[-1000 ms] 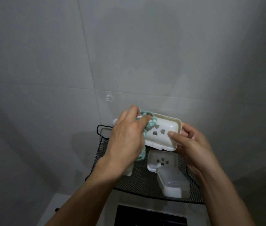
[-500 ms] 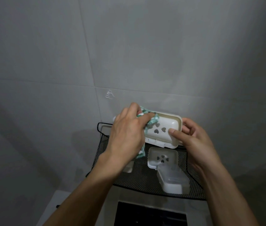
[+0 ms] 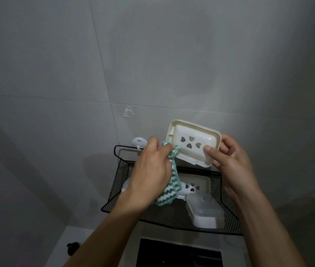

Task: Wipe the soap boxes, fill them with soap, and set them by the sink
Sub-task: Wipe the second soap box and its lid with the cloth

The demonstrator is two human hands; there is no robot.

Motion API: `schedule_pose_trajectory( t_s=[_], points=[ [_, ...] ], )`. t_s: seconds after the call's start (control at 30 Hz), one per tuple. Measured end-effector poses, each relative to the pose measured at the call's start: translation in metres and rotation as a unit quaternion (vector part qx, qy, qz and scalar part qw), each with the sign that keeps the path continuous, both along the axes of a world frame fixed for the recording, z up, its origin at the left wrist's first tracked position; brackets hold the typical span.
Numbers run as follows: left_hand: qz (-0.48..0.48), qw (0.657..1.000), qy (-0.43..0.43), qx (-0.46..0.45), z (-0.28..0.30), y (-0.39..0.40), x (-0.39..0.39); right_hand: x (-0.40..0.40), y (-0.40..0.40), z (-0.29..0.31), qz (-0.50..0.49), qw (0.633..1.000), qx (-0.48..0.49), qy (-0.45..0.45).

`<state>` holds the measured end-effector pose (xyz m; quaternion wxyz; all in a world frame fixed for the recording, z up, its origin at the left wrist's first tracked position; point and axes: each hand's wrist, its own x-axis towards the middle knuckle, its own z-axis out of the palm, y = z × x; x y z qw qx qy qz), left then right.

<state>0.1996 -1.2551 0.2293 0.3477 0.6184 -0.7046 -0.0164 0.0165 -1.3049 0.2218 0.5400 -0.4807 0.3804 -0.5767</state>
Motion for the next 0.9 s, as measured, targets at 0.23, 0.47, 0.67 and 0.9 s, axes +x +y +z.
schedule_pose_trajectory(
  t_s=[0.23, 0.47, 0.67, 0.9],
  points=[
    [0.002, 0.999, -0.035, -0.016, -0.001, -0.006, 0.009, -0.003, -0.006, 0.0, 0.063, 0.997, 0.036, 0.028],
    [0.036, 0.992, -0.118, -0.038, 0.003, 0.0, 0.006, -0.002, -0.007, 0.004, 0.057, 0.996, 0.05, 0.038],
    [-0.044, 0.993, -0.107, -0.038, 0.006, 0.016, -0.024, 0.008, -0.002, 0.004, 0.038, 0.999, 0.021, -0.021],
    [-0.072, 0.99, -0.117, -0.036, 0.01, 0.012, -0.022, 0.001, 0.001, 0.005, 0.029, 1.0, 0.006, -0.005]
  ],
)
